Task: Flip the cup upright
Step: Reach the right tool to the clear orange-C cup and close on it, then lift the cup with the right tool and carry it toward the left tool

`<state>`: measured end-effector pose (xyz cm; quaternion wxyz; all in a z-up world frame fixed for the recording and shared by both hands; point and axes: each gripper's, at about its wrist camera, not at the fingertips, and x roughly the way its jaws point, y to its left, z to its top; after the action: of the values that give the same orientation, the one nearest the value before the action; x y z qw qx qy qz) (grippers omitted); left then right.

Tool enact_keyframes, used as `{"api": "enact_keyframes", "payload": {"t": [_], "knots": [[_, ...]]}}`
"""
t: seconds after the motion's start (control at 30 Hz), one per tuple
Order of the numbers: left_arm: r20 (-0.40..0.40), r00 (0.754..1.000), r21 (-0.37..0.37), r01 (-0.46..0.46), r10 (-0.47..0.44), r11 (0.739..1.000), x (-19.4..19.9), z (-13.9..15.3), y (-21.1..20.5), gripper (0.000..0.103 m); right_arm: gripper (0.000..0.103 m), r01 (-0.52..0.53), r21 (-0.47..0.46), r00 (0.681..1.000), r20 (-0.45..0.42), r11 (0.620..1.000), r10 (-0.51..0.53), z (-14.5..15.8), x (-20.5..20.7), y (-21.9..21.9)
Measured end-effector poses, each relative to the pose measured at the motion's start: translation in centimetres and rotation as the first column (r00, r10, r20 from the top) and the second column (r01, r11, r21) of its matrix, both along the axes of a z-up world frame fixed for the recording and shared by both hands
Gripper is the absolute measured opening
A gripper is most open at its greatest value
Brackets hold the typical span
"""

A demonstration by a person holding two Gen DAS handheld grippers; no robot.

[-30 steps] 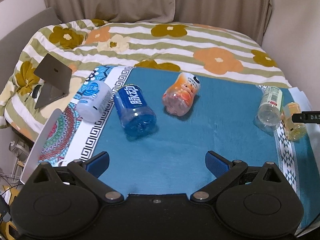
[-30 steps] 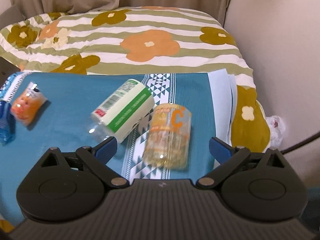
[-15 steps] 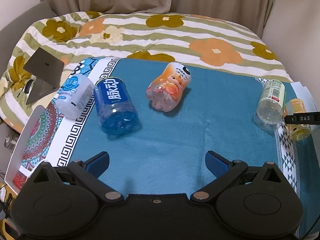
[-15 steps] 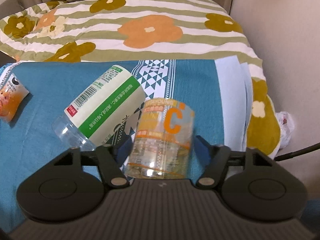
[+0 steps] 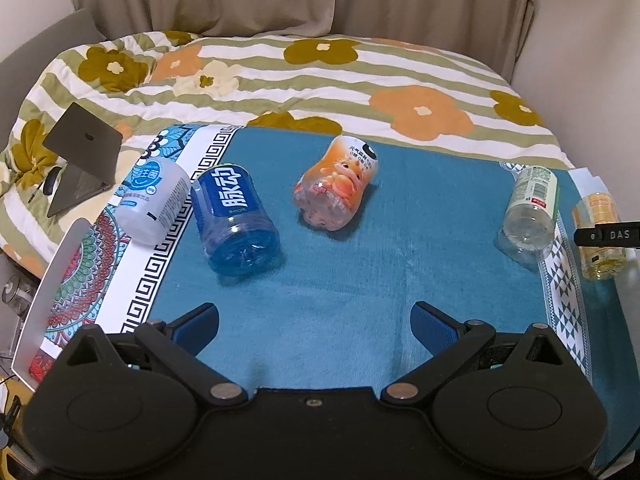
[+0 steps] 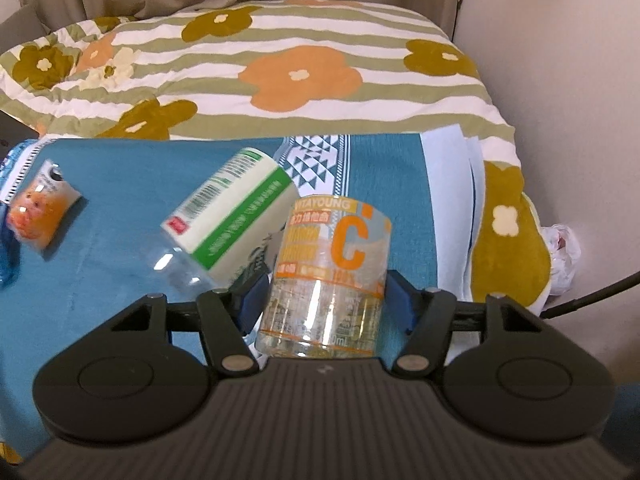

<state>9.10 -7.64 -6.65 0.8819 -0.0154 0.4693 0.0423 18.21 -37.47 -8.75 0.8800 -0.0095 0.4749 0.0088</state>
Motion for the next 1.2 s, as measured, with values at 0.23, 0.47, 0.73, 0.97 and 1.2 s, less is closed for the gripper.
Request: {"api": "enact_keyframes", "payload": {"t": [0.23,0.47,0.73,0.97,1.2], "knots": [[0.039,0.999,-0.02,0.038,-0.037,0.999,-1.7,1.6,1.9,0.103,0.078,-0.024,0.038,1.0,0.004,0.999,0.024,3.2,-3.8,3.3],[0.048,0.996,-0.031,0.08,-0.079,0.996,-3.1,2.0,4.8,0.103,0.078,-0.033,0.087,0.999,-0.033,0.996,0.036,3.9,-7.3,8.5],[0.038,0.986,-0.011,0.163,-0.162,0.987,-4.0,1.2,7.2,0.103,0.078,-0.036,0.124,0.995,-0.084,0.992,0.046,1.9,-9.2,14.6],[0.019,0.975,0.005,0.22,-0.22,0.975,-4.5,-0.1,9.1,0.103,0.078,-0.042,0.145,0.991,-0.123,0.989,0.06,-0.5,-9.2,18.7],[0.001,0.977,-0.01,0.213,-0.213,0.977,-4.5,-0.9,10.8,0.103,0.079,-0.05,0.136,0.986,-0.15,0.989,0.071,-1.9,-8.7,20.7]]}}
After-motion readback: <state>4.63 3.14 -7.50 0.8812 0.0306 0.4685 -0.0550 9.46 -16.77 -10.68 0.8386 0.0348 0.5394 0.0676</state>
